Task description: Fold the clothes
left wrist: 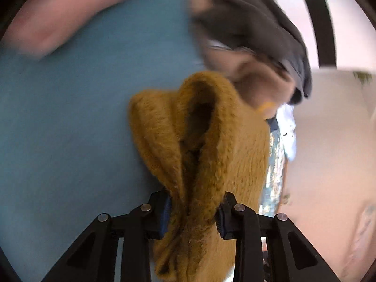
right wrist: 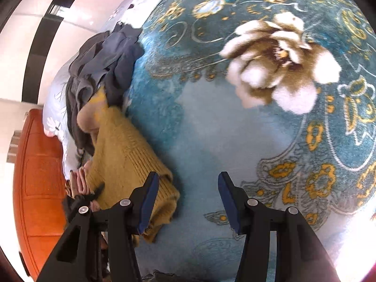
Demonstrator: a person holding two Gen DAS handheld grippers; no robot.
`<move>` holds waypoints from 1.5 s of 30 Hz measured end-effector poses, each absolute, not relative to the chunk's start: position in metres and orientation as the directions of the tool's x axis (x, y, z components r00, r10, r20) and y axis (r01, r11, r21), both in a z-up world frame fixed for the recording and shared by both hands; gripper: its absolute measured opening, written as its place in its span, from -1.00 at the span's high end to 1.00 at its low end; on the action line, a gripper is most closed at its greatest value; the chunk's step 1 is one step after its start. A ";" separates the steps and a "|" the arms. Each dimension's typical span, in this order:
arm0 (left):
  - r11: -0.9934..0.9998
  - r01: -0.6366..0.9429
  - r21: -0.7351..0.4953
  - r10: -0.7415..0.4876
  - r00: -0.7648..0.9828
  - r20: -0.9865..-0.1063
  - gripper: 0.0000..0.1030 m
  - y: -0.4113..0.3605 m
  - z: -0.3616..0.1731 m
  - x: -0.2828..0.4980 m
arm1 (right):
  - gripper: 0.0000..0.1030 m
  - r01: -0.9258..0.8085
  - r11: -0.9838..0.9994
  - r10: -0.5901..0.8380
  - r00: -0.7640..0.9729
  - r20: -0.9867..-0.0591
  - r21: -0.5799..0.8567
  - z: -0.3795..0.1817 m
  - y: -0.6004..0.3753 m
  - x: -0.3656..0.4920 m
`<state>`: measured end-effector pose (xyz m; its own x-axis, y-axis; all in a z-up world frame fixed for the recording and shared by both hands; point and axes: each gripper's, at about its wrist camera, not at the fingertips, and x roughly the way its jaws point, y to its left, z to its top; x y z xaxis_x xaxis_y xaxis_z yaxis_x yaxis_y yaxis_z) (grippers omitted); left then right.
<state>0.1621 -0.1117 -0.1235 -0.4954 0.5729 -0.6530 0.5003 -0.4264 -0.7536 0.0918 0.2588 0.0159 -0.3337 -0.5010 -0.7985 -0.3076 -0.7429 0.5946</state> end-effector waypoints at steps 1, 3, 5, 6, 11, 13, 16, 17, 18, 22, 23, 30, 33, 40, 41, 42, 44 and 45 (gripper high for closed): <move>-0.427 0.503 -0.751 0.580 -0.485 -0.655 0.45 -0.111 -0.123 0.169 | -0.05 -0.296 -0.742 -0.512 -0.327 -0.794 0.601 0.015 0.256 0.090; -0.441 0.496 -0.748 0.591 -0.466 -0.658 0.57 -0.105 -0.119 0.177 | -0.05 -0.279 -0.729 -0.545 -0.314 -0.777 0.625 0.012 0.251 0.089; -0.471 0.475 -0.743 0.604 -0.441 -0.664 0.58 -0.097 -0.114 0.178 | -0.05 -0.267 -0.698 -0.596 -0.297 -0.746 0.664 0.004 0.246 0.086; -0.481 0.467 -0.742 0.606 -0.434 -0.666 0.58 -0.095 -0.113 0.176 | -0.05 -0.262 -0.681 -0.621 -0.288 -0.729 0.684 0.000 0.244 0.085; -0.468 0.457 -0.757 0.650 -0.403 -0.645 0.49 -0.104 -0.114 0.161 | -0.18 -0.242 -0.623 -0.708 -0.230 -0.668 0.744 -0.023 0.231 0.078; -0.593 0.361 -0.720 0.623 -0.361 -0.694 0.29 -0.099 -0.099 0.150 | -0.25 -0.252 -0.601 -0.729 -0.215 -0.650 0.758 -0.034 0.228 0.076; -0.743 0.202 -0.638 0.549 -0.363 -0.753 -0.31 -0.094 -0.072 0.133 | -0.43 -0.273 -0.574 -0.746 -0.214 -0.631 0.772 -0.047 0.229 0.073; -0.764 0.168 -0.622 0.532 -0.381 -0.756 -0.41 -0.095 -0.064 0.125 | -0.43 -0.278 -0.566 -0.751 -0.215 -0.624 0.777 -0.050 0.229 0.071; -0.775 0.155 -0.612 0.520 -0.395 -0.758 -0.53 -0.098 -0.059 0.118 | -0.43 -0.279 -0.559 -0.756 -0.216 -0.618 0.781 -0.052 0.228 0.069; -0.783 0.157 -0.602 0.493 -0.434 -0.754 -0.69 -0.111 -0.060 0.086 | -0.43 -0.250 -0.557 -0.773 -0.192 -0.604 0.792 -0.057 0.214 0.057; -0.783 0.167 -0.600 0.489 -0.431 -0.758 -0.69 -0.111 -0.066 0.076 | -0.43 -0.233 -0.566 -0.775 -0.177 -0.607 0.791 -0.057 0.210 0.055; -0.732 0.222 -0.644 0.575 -0.306 -0.759 -0.69 -0.092 -0.122 0.033 | -0.47 -0.175 -0.572 -0.796 -0.119 -0.594 0.801 -0.060 0.194 0.043; -0.730 0.209 -0.651 0.582 -0.307 -0.753 -0.66 -0.086 -0.127 0.031 | -0.47 -0.159 -0.567 -0.804 -0.104 -0.585 0.808 -0.061 0.191 0.042; -0.784 0.154 -0.602 0.543 -0.301 -0.784 0.01 -0.075 -0.122 0.036 | 0.23 -0.111 -0.646 -0.756 -0.038 -0.653 0.755 -0.057 0.176 0.036; -0.780 0.156 -0.606 0.546 -0.303 -0.781 0.10 -0.075 -0.122 0.037 | 0.27 -0.106 -0.658 -0.747 -0.032 -0.664 0.745 -0.055 0.174 0.035; -0.775 0.160 -0.611 0.550 -0.306 -0.777 0.17 -0.076 -0.123 0.038 | 0.34 -0.095 -0.671 -0.737 -0.027 -0.676 0.736 -0.053 0.172 0.034; -0.770 0.162 -0.617 0.553 -0.313 -0.772 0.26 -0.073 -0.121 0.040 | 0.46 -0.087 -0.679 -0.729 -0.039 -0.684 0.729 -0.045 0.173 0.030; -0.765 0.162 -0.623 0.559 -0.315 -0.767 0.31 -0.069 -0.120 0.041 | 0.49 -0.087 -0.678 -0.729 -0.050 -0.683 0.730 -0.042 0.176 0.028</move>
<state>0.0415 -0.0694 -0.1195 -0.3146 0.5586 -0.7675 0.1617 -0.7652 -0.6232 0.0282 0.1756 -0.0415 -0.0505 -0.7289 -0.6828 -0.0871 -0.6779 0.7300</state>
